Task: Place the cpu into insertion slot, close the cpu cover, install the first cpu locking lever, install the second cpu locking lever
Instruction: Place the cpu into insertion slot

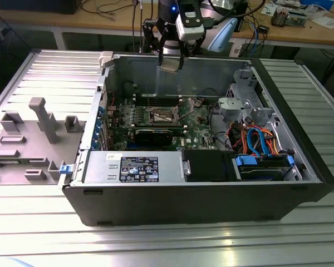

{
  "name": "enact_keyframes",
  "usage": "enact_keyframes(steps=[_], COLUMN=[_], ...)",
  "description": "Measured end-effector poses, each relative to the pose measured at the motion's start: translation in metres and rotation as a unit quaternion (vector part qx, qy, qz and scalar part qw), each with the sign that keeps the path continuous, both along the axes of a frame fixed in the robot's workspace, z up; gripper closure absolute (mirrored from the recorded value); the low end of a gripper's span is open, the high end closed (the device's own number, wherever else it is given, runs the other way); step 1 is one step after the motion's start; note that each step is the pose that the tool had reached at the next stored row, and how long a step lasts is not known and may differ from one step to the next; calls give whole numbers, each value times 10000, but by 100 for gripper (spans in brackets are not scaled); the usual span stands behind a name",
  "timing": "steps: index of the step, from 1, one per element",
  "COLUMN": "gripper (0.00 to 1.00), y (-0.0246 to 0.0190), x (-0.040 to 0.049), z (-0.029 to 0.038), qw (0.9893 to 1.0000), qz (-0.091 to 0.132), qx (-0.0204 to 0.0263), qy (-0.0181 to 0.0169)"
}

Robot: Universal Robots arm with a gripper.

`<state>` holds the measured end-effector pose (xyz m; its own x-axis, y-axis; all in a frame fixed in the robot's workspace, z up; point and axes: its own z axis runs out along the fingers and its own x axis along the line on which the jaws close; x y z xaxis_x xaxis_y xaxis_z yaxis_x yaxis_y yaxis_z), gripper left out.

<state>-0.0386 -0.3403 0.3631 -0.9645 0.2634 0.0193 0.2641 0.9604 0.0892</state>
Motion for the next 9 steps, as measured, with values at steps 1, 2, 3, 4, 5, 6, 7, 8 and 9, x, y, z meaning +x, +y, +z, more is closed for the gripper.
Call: enact_keyframes(steps=[1, 2, 3, 4, 5, 6, 7, 8, 9], gripper=[46, 46, 46, 46, 46, 46, 46, 46, 46], y=[0, 0, 0, 0, 0, 0, 0, 0, 0], x=[0, 0, 0, 0, 0, 0, 0, 0, 0], z=[0, 0, 0, 0, -1, -1, -1, -1, -1], qw=[10000, 10000, 10000, 10000, 10000, 10000, 10000, 10000, 10000], qz=[-13, -19, -26, -33, -38, -44, -50, -59, -70], qx=[0, 0, 0, 0, 0, 0, 0, 0, 0], qy=[0, 0, 0, 0, 0, 0, 0, 0, 0])
